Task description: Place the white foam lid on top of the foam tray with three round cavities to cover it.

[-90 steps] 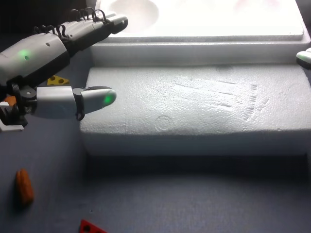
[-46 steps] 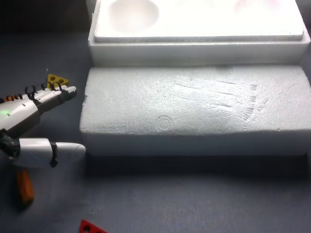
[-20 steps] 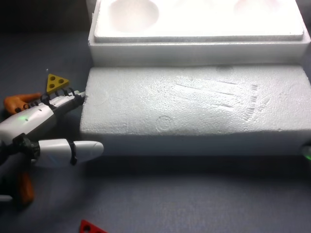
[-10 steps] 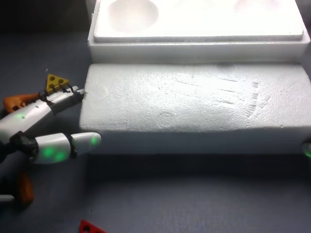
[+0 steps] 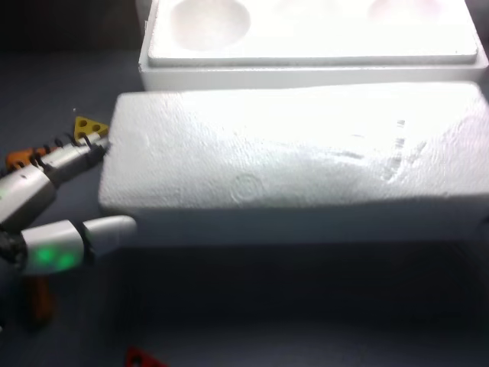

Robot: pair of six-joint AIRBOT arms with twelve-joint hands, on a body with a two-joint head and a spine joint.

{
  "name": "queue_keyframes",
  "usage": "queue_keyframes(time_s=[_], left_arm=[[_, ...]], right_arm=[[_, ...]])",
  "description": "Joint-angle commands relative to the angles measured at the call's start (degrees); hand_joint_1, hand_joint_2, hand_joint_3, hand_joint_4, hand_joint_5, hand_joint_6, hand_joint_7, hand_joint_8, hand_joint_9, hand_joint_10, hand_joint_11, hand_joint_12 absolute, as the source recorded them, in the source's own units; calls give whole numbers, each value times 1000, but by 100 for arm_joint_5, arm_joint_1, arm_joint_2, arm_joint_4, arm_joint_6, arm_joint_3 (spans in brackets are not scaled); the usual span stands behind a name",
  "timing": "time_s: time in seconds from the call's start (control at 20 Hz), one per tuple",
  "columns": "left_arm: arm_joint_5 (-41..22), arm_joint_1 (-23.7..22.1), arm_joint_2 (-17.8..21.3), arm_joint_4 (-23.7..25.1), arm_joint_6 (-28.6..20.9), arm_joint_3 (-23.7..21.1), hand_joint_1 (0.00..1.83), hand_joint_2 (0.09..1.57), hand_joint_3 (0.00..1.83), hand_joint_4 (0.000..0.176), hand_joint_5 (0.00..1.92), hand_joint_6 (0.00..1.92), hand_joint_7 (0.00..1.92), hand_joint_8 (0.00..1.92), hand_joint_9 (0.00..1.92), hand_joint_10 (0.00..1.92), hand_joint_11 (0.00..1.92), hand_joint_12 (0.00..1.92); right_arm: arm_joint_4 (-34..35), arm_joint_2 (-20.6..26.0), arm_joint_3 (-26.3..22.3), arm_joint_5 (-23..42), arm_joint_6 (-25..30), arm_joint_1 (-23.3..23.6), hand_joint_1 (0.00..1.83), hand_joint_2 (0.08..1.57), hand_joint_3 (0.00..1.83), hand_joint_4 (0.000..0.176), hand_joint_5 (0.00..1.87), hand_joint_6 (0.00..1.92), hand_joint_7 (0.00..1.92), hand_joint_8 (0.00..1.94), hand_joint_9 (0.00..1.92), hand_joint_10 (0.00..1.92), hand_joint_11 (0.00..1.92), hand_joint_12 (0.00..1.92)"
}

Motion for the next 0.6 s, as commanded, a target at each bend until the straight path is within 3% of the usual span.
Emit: queue_keyframes(time_s=[0.0,0.05,0.1,0.25,0.35,0.4,0.45,0.5,0.55], left_arm=[[-917,-62,32,470,-72,-62,416,1104,2,0,205,6,4,0,0,0,0,0],[-1001,-65,96,518,-73,-101,416,1104,2,0,205,6,4,0,0,0,0,0],[-1058,-76,161,571,-74,-137,405,1108,3,0,188,0,0,0,0,0,0,0],[-1187,-196,310,729,-72,-169,389,1107,2,0,183,0,0,0,0,0,0,0],[-1109,-418,332,852,-70,-80,382,1110,3,0,195,5,0,0,0,0,0,0],[-966,-607,300,951,-69,10,363,1110,3,0,196,5,0,0,0,0,0,0],[-878,-727,260,1015,-70,80,359,1111,3,0,196,5,0,0,0,0,0,0],[-757,-958,185,1101,-65,191,386,1104,0,0,215,13,4,1,0,0,0,0],[-705,-1065,153,1135,-65,240,404,1099,0,0,219,14,4,1,0,0,0,0]], right_arm=[[-462,64,-57,940,114,35,482,1203,2,0,182,2,123,1,0,389,0,1491],[-523,152,-124,1063,136,14,482,1203,2,0,182,2,123,1,0,389,0,1491],[-579,227,-180,1159,139,7,432,1230,2,0,150,0,51,0,0,138,0,1260],[-710,370,-221,1333,138,7,416,1243,0,0,133,0,42,9,55,55,0,1090],[-768,387,-137,1340,137,71,468,1230,0,0,136,2,37,4,30,47,0,1098],[-770,387,-85,1340,137,132,459,1231,0,0,132,0,7,0,5,9,0,983],[-770,387,-43,1334,137,177,459,1222,0,0,140,3,1,0,0,1,0,784],[-770,388,22,1287,137,268,462,1229,0,0,140,2,0,0,0,0,0,212],[-770,388,56,1254,137,311,448,1225,0,0,142,3,0,0,0,0,0,173]])
